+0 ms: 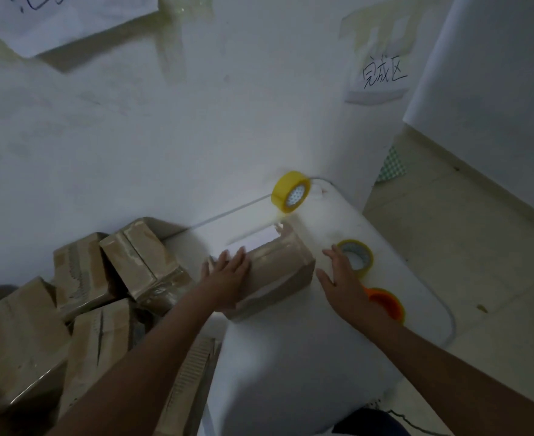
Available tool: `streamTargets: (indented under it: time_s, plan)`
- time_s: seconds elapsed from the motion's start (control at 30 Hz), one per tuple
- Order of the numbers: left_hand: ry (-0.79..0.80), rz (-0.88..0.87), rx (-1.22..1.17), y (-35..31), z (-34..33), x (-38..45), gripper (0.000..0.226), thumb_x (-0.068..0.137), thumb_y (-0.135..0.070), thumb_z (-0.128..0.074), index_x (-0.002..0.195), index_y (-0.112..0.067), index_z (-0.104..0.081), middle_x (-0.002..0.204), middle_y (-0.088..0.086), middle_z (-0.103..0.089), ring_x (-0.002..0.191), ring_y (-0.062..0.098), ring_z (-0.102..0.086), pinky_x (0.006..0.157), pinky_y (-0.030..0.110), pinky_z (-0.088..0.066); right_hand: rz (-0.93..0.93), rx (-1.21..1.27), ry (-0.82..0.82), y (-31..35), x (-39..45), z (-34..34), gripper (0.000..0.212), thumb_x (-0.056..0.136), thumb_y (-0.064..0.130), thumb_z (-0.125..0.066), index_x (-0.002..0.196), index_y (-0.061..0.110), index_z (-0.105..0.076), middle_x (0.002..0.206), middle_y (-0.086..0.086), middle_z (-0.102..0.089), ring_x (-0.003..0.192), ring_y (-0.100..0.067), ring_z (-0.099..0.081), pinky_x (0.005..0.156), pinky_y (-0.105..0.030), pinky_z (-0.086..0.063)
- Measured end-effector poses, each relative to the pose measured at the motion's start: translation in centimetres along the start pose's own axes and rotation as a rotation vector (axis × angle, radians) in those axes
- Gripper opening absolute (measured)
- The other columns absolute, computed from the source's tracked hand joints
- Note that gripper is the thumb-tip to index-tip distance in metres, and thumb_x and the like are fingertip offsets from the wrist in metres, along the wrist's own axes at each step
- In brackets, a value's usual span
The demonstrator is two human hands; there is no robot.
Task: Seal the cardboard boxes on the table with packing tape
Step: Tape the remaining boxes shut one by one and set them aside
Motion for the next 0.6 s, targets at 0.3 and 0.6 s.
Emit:
streamTargets:
  time_s: [0.3, 0.6]
  plan:
    - [-0.247, 0.182, -0.401, -2.4, -3.2, -0.3, 0.084, 0.093, -0.073, -0.018, 0.159, -0.024, -0.001, 0.165, 0.001, 0.017, 0.15, 0.029, 0.019, 0.119, 0.054, 0.007, -0.183, 0.203, 0.175, 1.8, -0.2, -2.0, 0.05, 0.1, 0.042, -0.043, 0.144, 0.02, -0.034, 0.12, -0.007, -0.065, 0.107, -0.023, -0.063, 0.093, -0.035, -0.048]
    - [-0.308, 0.155, -0.323, -4.0, -4.2, -2.1, 0.115, 0.059, -0.089, 0.019, 0.157, -0.032, 0.004, 0.16, -0.001, 0.03, 0.147, 0.032, 0.027, 0.116, 0.062, 0.004, -0.088, 0.148, 0.116, 0.5, -0.1, -1.5, 0.045, 0.101, 0.024, -0.049, 0.142, 0.01, -0.04, 0.138, -0.007, -0.048, 0.122, -0.019, -0.05, 0.097, -0.028, -0.042]
Point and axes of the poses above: each hand's wrist, its own x-axis towards the middle knuckle, its own z-axis out of the back of the hand, y = z × x, the point moved 5 cm from there along x, towards the middle knuckle
